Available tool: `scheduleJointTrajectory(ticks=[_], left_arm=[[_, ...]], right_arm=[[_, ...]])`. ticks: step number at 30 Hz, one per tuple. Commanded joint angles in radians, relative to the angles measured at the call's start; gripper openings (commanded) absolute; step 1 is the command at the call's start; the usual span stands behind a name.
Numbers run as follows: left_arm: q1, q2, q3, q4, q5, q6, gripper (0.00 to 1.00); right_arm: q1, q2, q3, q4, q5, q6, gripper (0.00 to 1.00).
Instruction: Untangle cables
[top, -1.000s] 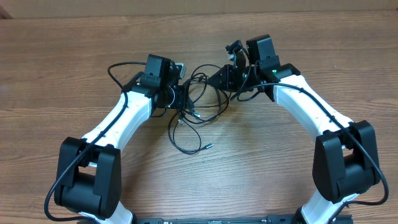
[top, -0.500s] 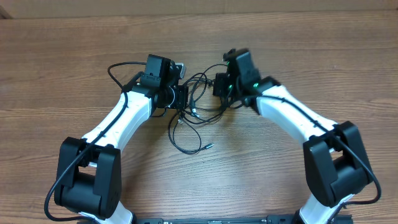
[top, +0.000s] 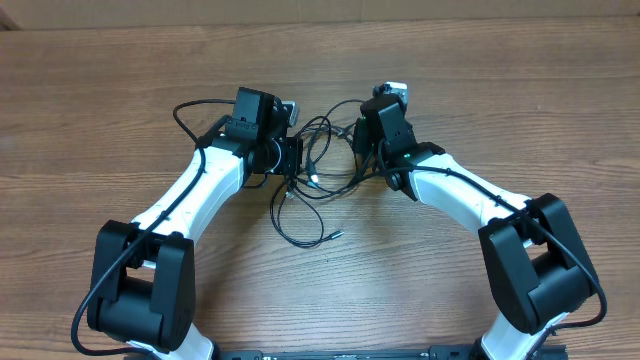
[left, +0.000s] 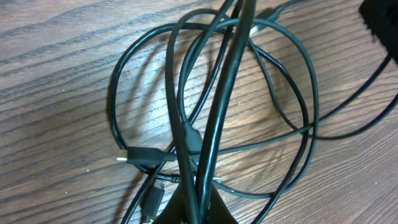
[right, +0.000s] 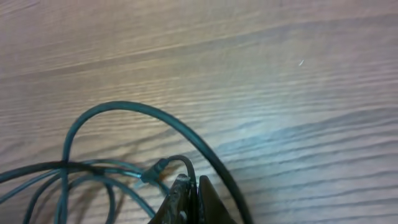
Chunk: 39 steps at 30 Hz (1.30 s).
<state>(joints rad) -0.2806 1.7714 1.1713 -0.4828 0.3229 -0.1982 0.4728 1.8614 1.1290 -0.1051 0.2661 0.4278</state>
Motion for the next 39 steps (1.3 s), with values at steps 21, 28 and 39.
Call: scheduleJointTrajectory(ticks=[21, 28, 39], left_arm=[[0.005, 0.007, 0.01, 0.001, 0.011, 0.027, 0.04], [0.005, -0.005, 0.023, -0.034, 0.021, 0.01, 0.48], [0.001, -0.061, 0.113, -0.2, 0.011, 0.014, 0.53]], right_arm=[[-0.005, -0.216, 0.022, -0.439, -0.527, -0.203, 0.04], [-0.005, -0.216, 0.023, -0.584, -0.574, -0.251, 0.08], [-0.066, -0.258, 0.061, -0.648, -0.706, -0.309, 0.33]])
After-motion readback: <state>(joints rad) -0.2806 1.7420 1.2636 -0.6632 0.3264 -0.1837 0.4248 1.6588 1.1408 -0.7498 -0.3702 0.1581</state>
